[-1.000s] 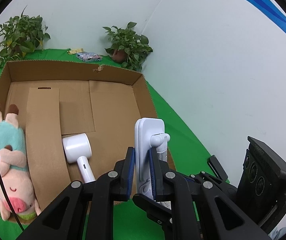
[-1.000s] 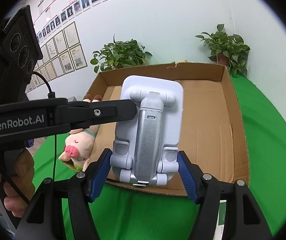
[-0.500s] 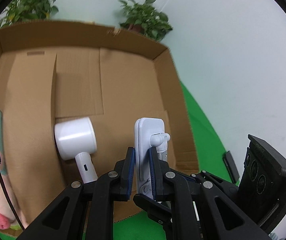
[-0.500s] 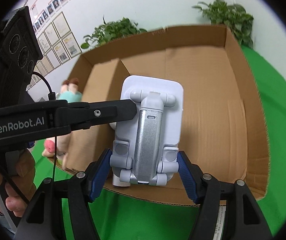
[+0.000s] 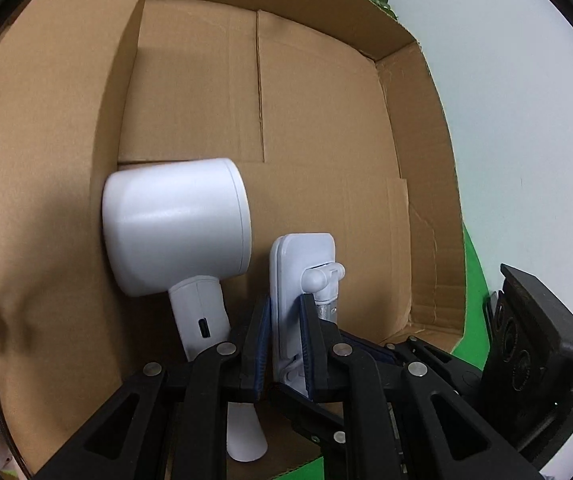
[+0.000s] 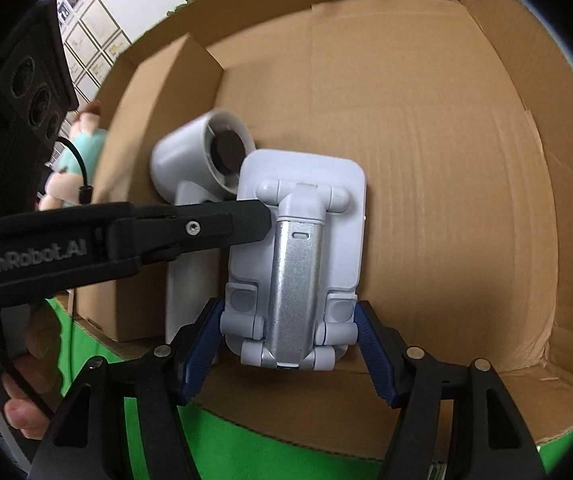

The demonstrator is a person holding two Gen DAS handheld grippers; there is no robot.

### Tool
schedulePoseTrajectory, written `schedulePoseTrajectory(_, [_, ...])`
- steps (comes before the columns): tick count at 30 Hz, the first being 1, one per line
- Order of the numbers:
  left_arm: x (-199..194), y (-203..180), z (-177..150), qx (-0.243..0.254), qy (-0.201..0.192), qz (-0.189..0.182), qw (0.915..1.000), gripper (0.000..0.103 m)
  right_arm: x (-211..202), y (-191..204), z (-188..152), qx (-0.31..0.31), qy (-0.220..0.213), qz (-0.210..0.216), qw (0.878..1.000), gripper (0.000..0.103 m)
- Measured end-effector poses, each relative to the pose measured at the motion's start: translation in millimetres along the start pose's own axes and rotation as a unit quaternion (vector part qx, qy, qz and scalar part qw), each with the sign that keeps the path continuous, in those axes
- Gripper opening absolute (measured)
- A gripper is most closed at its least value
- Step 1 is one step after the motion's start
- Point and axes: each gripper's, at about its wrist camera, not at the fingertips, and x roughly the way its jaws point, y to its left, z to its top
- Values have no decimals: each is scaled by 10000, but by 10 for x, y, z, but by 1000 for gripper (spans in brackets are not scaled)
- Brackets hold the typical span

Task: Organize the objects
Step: 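Lower the phone stand beside the hair dryer and open the right gripper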

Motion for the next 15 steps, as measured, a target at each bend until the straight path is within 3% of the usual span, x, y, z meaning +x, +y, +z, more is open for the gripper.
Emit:
schedulePoseTrajectory(4, [-92, -1, -74, 26, -28, 67, 10000, 12, 34, 13, -36, -27, 37, -55, 10000, 65])
schedulePoseTrajectory(8, [-364, 17, -200, 44, -347, 53, 9994, 30, 40, 114, -93, -326, 63, -219, 9992, 68])
schedulePoseTrajectory(10, [-504, 2, -286, 131, -514, 121, 9985, 31, 1, 136, -125, -341, -14, -184, 9992, 69])
schedulePoseTrajectory(12, [-664, -25, -384, 235, -773, 336, 9962, 36, -72, 141, -144, -296, -135, -197, 9993, 75])
schedulePoseTrajectory(13, [-734, -39, -418, 278, -911, 436, 9945, 43, -112, 141, -152, -268, -202, -200, 9992, 82])
schedulePoseTrajectory(15, [-938, -80, -542, 429, -1339, 746, 9873, 53, -283, 158, -194, -211, -477, -260, 9983, 84])
